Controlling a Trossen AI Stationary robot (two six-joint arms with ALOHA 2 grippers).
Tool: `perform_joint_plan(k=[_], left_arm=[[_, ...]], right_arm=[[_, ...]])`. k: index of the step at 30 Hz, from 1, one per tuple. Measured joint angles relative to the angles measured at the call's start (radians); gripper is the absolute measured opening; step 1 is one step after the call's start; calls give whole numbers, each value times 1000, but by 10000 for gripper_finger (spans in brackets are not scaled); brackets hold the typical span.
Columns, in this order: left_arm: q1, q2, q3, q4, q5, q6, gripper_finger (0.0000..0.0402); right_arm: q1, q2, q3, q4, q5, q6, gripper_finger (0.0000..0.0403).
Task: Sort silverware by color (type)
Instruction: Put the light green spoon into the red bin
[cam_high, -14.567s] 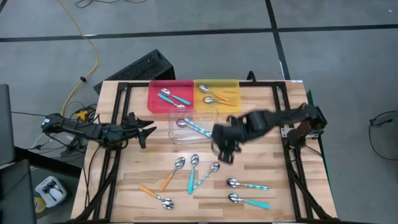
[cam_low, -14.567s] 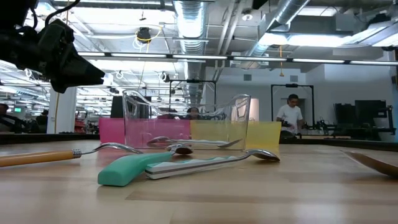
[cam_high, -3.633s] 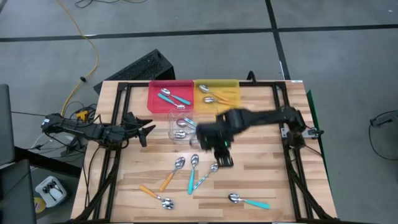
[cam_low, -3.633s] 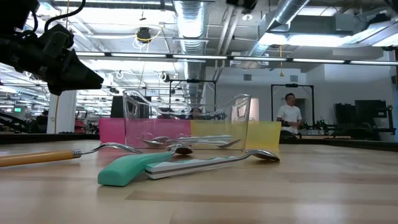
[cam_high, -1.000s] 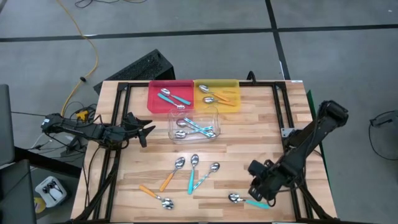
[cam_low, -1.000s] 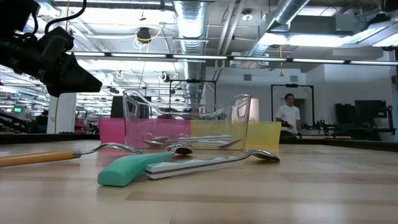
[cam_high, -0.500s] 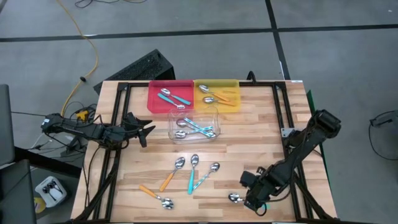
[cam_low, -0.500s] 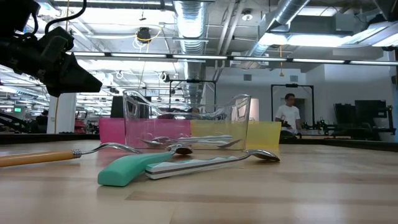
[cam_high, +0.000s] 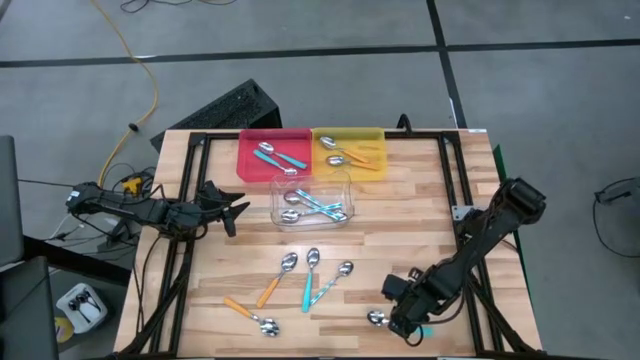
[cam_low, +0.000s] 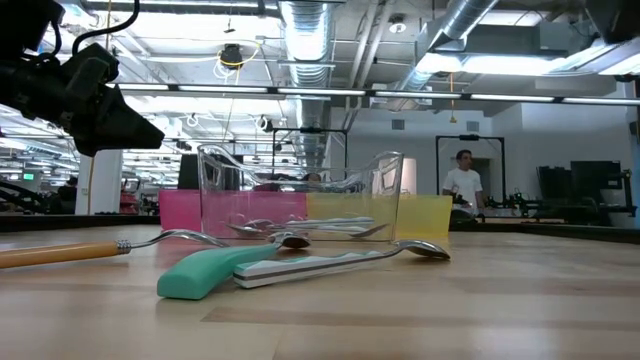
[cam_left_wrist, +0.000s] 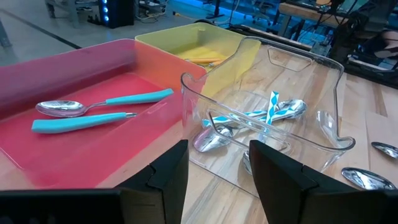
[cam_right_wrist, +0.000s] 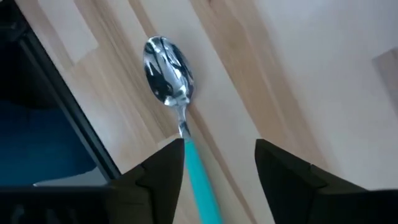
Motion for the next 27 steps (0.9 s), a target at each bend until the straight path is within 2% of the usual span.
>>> perform_joint_plan(k=[5, 10, 17, 27], left_arm=[[0, 0, 0, -5, 0, 0, 153], [0, 0, 2, -13, 0, -1, 153], [0, 0, 2, -14, 0, -9, 153], [0, 0, 2, -15, 0, -12, 153]], right_arm=[[11, 54, 0, 29, -4, -3, 244], [25, 89, -1, 60, -59, -3, 244], [41, 88, -1, 87, -22, 4, 244], [54, 186, 5, 131, -39, -33, 244]])
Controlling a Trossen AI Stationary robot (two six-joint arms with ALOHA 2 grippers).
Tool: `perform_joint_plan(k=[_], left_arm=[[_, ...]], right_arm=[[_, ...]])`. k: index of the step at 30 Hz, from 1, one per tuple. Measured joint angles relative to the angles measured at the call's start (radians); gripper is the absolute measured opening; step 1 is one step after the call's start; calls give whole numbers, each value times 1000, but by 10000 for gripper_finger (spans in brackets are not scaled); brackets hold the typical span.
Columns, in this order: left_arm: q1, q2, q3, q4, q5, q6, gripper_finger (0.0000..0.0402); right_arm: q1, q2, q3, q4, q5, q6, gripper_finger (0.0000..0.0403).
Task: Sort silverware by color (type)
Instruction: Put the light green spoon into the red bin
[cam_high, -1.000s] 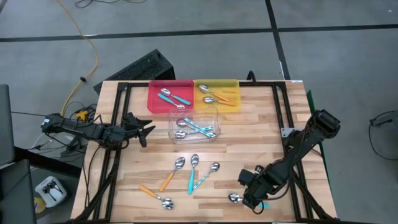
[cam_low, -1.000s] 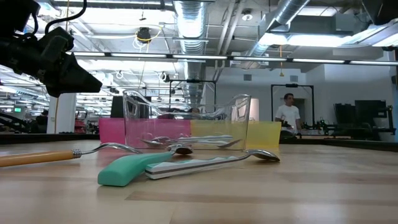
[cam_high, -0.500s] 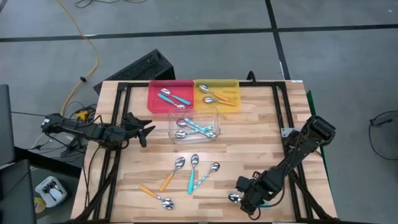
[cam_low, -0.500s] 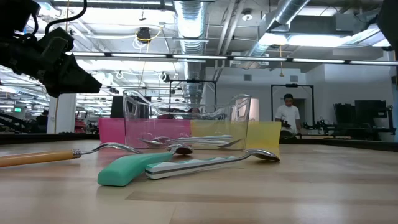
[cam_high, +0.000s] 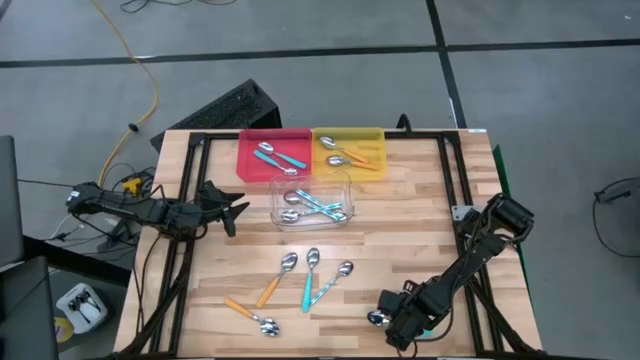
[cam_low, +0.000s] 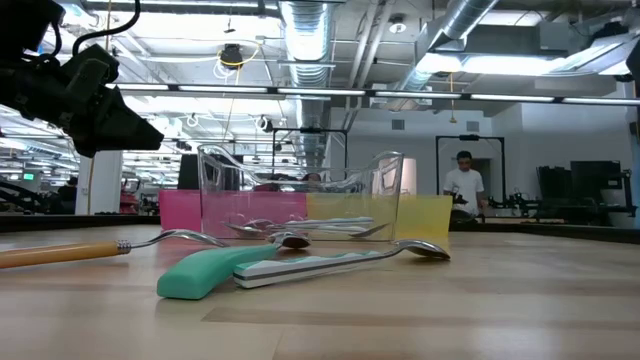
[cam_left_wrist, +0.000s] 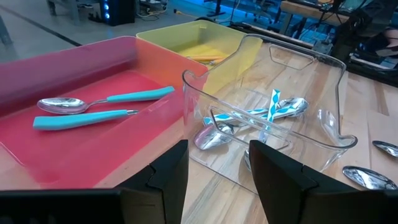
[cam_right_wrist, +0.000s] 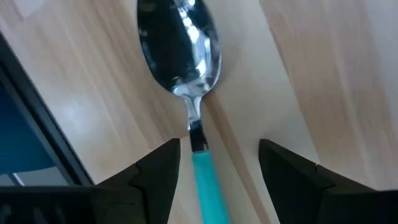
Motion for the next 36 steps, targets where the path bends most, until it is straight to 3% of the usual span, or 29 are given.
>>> perform_joint_plan(k=[11, 25, 36], left_arm=[[0, 0, 0, 0, 0, -2, 153], [0, 0, -1, 0, 0, -3, 153], [0, 0, -1, 0, 0, -2, 153]], right_arm=[[-1, 12, -1, -46, -20, 26, 225], [-25, 15, -4, -109, 32, 10, 54], [-64, 16, -5, -112, 71, -48, 68]])
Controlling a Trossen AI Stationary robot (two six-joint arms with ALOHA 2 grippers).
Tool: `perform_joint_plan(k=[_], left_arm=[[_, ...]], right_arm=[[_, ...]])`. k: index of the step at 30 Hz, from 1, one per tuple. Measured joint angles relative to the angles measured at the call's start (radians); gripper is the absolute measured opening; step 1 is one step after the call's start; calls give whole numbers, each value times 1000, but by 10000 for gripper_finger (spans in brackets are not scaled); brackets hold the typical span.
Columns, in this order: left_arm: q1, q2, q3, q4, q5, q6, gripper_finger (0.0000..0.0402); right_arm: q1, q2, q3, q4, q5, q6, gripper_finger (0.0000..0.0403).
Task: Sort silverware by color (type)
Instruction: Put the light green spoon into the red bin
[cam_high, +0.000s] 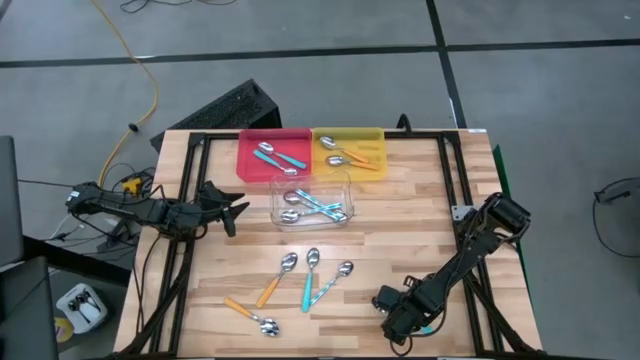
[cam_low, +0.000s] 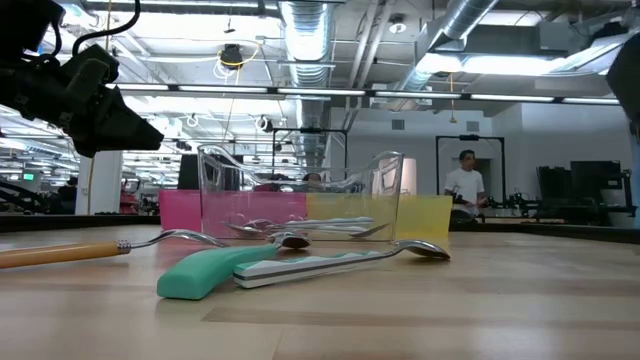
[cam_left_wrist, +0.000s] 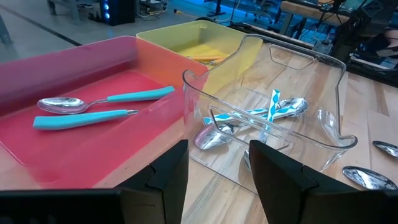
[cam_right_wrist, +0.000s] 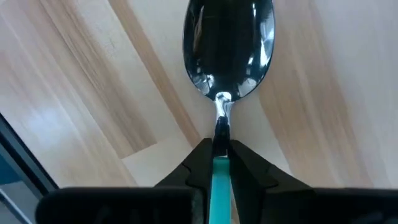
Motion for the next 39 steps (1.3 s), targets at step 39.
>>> perform_joint_plan(k=[39], left_arm=[[0, 0, 0, 0, -8, 3, 153]], right_arm=[[-210, -183, -2, -119, 176, -382, 58]])
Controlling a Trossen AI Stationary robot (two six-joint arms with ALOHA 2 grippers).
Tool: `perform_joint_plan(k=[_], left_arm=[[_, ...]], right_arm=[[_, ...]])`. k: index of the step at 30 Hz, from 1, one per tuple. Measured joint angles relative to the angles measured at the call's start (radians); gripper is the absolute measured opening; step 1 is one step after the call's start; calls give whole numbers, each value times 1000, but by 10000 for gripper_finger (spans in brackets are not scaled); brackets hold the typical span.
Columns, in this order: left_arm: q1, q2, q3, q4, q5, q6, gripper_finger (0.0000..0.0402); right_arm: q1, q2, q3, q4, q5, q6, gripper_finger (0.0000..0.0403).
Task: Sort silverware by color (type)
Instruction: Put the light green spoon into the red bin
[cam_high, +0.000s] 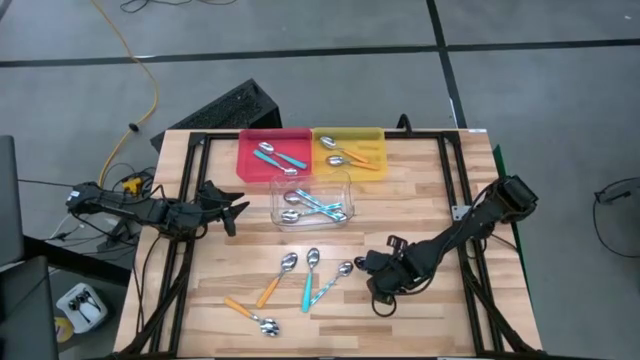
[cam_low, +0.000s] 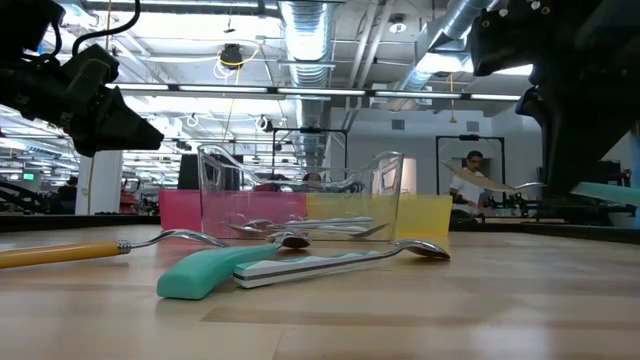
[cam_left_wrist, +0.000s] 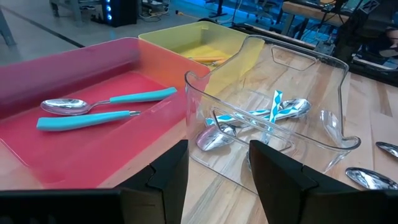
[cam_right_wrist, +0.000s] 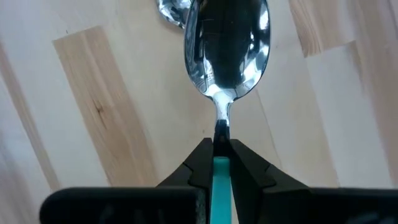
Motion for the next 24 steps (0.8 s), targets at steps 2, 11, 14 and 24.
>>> perform_joint_plan(k=[2, 11, 14, 24], left_arm=[[0, 0, 0, 0, 0, 0, 153], [0, 0, 0, 0, 0, -7, 153], [0, 0, 0, 0, 0, -8, 153], [0, 0, 0, 0, 0, -10, 153]], right_arm=[[-6, 0, 0, 0, -4, -14, 58], [-33, -9, 0, -1, -30, -85, 58], [-43, -39, 2, 10, -30, -91, 58], [-75, -189, 2, 3, 34, -121, 58]])
